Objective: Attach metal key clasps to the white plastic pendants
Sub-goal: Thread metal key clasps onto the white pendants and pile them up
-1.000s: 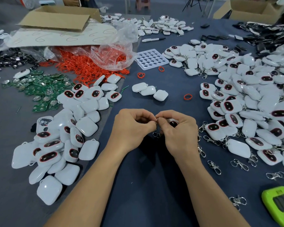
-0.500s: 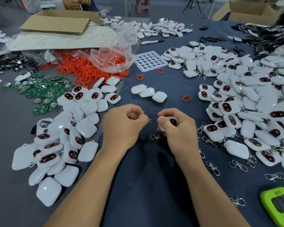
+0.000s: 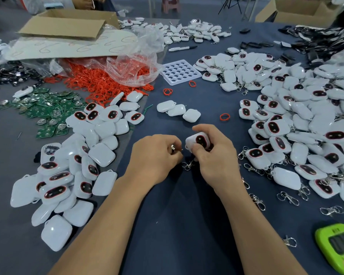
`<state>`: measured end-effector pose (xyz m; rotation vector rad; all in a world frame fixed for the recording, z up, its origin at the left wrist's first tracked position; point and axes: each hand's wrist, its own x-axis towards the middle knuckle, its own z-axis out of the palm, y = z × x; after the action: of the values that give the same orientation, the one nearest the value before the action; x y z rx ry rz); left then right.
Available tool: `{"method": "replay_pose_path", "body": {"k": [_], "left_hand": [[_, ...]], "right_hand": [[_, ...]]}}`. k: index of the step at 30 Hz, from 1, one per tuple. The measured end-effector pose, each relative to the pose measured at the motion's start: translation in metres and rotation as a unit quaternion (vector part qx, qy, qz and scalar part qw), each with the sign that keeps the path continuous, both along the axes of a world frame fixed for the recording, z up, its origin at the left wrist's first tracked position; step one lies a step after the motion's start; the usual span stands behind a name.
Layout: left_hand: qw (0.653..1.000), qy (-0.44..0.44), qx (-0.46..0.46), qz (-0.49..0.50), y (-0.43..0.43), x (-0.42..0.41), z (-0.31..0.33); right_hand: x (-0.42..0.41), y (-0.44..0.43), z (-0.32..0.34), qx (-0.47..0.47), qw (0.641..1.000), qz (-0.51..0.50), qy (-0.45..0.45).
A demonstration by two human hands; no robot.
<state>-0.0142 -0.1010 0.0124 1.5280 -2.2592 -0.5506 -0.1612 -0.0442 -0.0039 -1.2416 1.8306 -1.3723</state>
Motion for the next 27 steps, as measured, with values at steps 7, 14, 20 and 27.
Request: {"method": "replay_pose_path", "body": {"k": [7,14,20,27], "left_hand": [[0.998,0.021,0.046,-0.03,-0.0041,0.004,0.0003],[0.998,0.015,0.054,-0.03,-0.0026,0.0039,0.0021],[0.999,-0.009,-0.001,-0.031,0.0023,0.0016,-0.0033],[1.0,0.013,0.003,-0.017,0.0041,0.0005,-0.0055]], "right_hand": [[-0.0017,-0.0064,0.0026,0.032,0.999,0.009,0.017],[-0.0042,-0.0052,0.0047,0.039,0.998,0.027,0.033],[-0.002,-0.0029,0.0098,0.034,0.998,0.036,0.041],[-0.0059,-0.0016,0.0062,0.032,0.998,0.038,0.032]]}}
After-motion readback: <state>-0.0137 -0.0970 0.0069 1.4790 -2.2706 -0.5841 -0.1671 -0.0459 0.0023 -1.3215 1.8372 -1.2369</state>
